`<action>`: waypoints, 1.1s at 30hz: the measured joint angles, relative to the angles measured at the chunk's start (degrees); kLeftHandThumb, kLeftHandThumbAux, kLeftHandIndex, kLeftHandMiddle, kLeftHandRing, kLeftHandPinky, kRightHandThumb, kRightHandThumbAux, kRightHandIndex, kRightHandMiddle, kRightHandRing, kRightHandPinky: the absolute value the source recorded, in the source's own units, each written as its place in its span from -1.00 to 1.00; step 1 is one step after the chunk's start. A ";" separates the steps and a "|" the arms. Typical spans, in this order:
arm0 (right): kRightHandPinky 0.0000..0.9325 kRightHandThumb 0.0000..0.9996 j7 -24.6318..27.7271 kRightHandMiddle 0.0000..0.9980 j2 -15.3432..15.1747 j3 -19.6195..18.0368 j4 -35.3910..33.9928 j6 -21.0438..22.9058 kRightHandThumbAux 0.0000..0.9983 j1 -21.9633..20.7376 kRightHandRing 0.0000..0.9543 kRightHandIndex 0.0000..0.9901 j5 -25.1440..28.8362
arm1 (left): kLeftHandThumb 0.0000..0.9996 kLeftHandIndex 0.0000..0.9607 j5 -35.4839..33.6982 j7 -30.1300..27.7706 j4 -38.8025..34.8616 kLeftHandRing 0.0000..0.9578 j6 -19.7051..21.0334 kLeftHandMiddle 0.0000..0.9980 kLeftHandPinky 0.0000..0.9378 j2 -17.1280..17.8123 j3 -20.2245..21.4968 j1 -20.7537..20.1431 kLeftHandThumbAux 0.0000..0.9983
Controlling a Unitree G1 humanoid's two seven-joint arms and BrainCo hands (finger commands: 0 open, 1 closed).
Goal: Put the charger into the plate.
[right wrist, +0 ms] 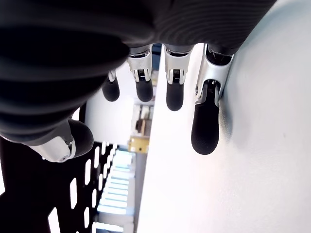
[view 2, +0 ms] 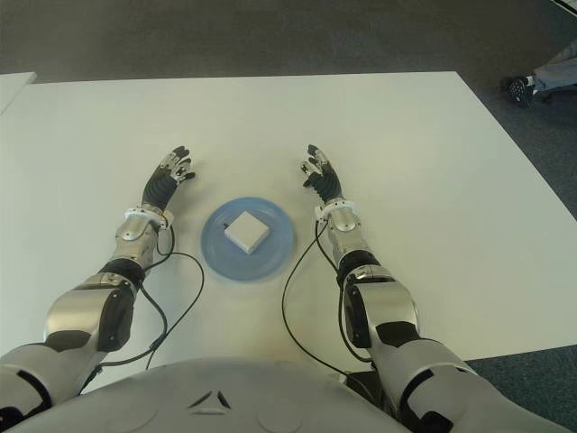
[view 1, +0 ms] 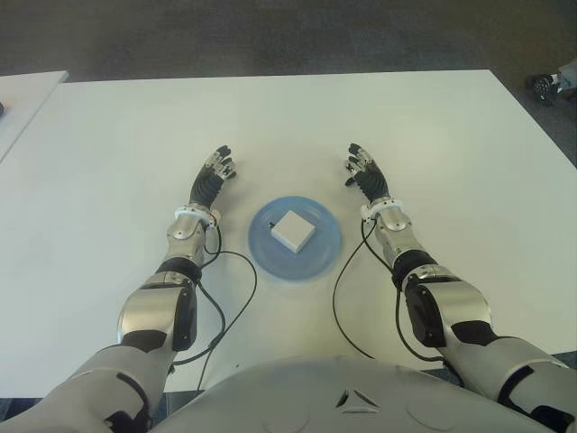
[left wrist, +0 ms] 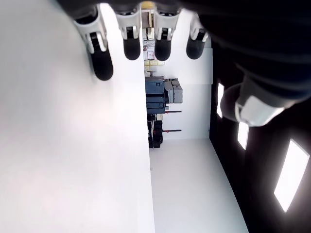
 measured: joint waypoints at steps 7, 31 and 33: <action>-1.00 -0.92 -1.13 -1.00 0.22 0.07 0.03 -0.25 0.11 0.09 -1.00 -1.00 -0.12 | -0.98 -1.00 0.00 -0.30 0.01 -1.00 0.01 -1.00 -1.00 0.00 0.03 -0.01 0.00; -1.00 -0.86 0.64 -1.00 1.27 -3.10 0.26 -1.53 0.17 0.44 -1.00 -1.00 2.21 | -0.98 -1.00 0.47 -0.72 0.13 -1.00 0.01 -1.00 -1.00 0.26 -0.04 -0.08 0.00; -1.00 -0.85 0.57 -1.00 1.34 -3.10 0.27 -1.74 0.16 0.54 -1.00 -1.00 2.20 | -0.98 -1.00 0.47 -0.74 0.19 -1.00 0.03 -1.00 -1.00 0.30 -0.03 -0.12 0.00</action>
